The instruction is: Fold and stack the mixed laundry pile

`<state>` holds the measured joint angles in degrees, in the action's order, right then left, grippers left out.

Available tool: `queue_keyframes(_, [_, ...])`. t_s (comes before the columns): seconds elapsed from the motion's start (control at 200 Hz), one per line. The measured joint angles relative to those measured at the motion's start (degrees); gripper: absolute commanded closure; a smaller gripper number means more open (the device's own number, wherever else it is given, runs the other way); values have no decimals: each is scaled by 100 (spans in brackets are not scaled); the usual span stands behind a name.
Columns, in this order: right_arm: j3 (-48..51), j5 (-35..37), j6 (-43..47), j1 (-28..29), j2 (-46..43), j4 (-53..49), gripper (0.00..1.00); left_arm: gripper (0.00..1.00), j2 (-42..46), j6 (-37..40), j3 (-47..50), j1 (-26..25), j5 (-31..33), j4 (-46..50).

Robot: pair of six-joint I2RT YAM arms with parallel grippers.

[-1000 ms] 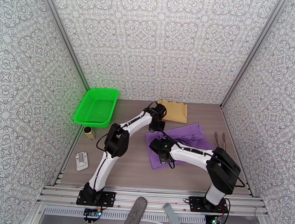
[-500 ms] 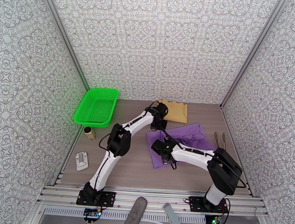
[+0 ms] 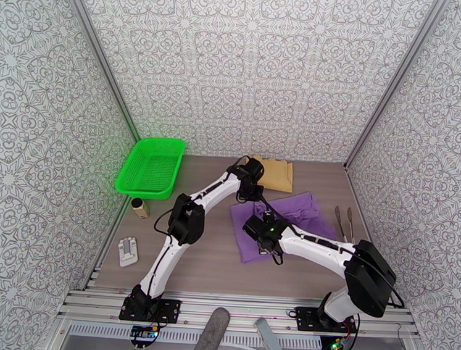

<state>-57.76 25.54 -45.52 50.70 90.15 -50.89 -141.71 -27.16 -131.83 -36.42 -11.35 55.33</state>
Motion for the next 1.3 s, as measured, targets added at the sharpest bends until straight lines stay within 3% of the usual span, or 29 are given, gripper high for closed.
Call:
queue_keyframes(0.315, [138, 7, -17, -127, 426, 181, 100, 97, -474, -114, -219, -17, -66, 22])
queue_keyframes(0.365, [138, 20, -17, -133, 461, 208, 97, 87, -498, -116, -225, -17, -66, 24])
queue_keyframes(0.56, [138, 129, -42, -199, 459, 208, 64, 37, -509, -149, -245, -17, -87, 17])
queue_keyframes(0.64, [138, 184, 0, -258, 361, 138, 60, 23, -509, -186, -280, -7, -103, -2])
queue_keyframes(0.83, [118, 280, 138, -546, -509, -175, 55, 1, -507, -160, -804, 66, -151, -13])
queue_keyframes(0.98, [50, 149, 361, -826, -1314, -245, 60, 1, -258, -98, -883, 170, -144, -103])
queue_keyframes(1.03, [42, -11, 474, -892, -1451, -208, 63, 7, -42, -68, -704, 190, -103, -142])
queue_keyframes(1.085, [44, -256, 553, -951, -1513, -116, 69, 22, 339, -2, -299, 216, -50, -208])
queue_keyframes(1.19, [72, -839, 715, -1029, -1445, 280, 90, 63, 1193, 26, 721, 225, 59, -402])
queue_keyframes(1.245, [101, -1104, 686, -1060, -1333, 535, 97, 78, 1600, 24, 1279, 225, 79, -575])
queue_keyframes(1.3, [111, -1333, 732, -1084, -1099, 787, 100, 87, 1943, -11, 1843, 223, 90, -758])
